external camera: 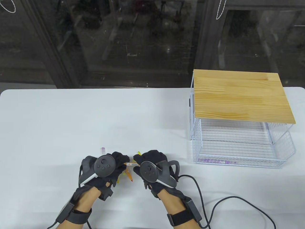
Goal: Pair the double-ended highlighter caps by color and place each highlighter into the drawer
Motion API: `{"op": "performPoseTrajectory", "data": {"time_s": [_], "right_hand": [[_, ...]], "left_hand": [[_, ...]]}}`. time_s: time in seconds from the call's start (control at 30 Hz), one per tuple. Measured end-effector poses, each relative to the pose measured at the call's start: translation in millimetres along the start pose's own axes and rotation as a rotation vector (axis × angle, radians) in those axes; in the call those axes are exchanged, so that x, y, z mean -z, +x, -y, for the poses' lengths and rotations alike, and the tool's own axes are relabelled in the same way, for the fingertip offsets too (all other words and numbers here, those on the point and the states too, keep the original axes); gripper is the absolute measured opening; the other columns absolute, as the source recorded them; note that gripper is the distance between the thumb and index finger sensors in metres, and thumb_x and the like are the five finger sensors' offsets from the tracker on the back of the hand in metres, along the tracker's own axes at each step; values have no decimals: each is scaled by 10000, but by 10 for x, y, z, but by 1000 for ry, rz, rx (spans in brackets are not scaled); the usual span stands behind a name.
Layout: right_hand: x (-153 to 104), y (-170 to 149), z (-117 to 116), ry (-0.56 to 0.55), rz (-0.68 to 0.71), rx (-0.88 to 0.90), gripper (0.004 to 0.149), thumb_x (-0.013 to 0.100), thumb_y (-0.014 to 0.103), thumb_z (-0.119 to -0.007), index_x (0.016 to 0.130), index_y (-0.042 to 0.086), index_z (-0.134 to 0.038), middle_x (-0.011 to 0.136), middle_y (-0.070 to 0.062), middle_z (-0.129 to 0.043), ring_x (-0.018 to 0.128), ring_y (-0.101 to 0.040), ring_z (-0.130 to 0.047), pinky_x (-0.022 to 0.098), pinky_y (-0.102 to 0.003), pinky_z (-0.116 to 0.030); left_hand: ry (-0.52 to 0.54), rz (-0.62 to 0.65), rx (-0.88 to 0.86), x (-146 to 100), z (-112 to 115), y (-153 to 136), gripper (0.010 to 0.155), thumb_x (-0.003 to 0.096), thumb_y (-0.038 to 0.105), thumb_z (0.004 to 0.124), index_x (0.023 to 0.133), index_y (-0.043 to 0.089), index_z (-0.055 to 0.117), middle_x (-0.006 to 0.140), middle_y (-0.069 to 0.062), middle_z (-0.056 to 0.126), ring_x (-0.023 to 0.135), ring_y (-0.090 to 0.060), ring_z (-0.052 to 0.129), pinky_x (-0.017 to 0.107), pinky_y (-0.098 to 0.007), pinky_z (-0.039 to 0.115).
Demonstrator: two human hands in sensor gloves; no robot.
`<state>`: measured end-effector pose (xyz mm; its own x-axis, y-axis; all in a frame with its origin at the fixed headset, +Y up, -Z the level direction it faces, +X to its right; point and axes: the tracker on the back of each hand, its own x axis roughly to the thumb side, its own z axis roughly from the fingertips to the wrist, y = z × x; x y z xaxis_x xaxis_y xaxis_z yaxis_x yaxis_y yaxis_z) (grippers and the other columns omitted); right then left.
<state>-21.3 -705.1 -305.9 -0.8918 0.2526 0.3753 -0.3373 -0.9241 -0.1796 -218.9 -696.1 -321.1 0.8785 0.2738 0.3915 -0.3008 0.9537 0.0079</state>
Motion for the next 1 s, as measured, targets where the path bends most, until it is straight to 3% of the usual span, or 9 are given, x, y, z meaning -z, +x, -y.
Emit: {"op": "performPoseTrajectory", "data": {"time_s": [0.17,0.4,0.7,1.0], "right_hand": [[6,-17,9,5,-3,-2,447,376,483,-892,803,356,-918,785,25,-961,791,-333,-834,602,-593,-668],[7,-72,98,-8,-25,-19,448,383,440,-874,818,346,-920,810,18,-930,787,-326,-831,610,-606,-655],[-19,-239,346,-97,-69,9,448,391,403,-873,838,380,-887,785,22,-935,773,-317,-839,613,-610,-652],[-91,-350,642,-239,-103,-48,451,406,370,-873,854,407,-850,843,17,-897,797,-330,-809,630,-624,-625]], "left_hand": [[2,-11,-22,-7,-12,-18,479,379,385,838,847,309,897,856,4,939,554,-287,1000,374,-503,874],[54,-68,-78,-40,-102,-122,532,386,405,805,907,304,843,917,-21,892,613,-325,972,392,-528,851],[157,-172,-76,-106,-314,-377,509,390,403,809,884,299,875,922,-29,894,687,-363,939,418,-551,835],[149,-238,-93,-119,-362,-540,490,393,401,811,860,288,904,916,-41,905,692,-378,940,420,-557,833]]}}
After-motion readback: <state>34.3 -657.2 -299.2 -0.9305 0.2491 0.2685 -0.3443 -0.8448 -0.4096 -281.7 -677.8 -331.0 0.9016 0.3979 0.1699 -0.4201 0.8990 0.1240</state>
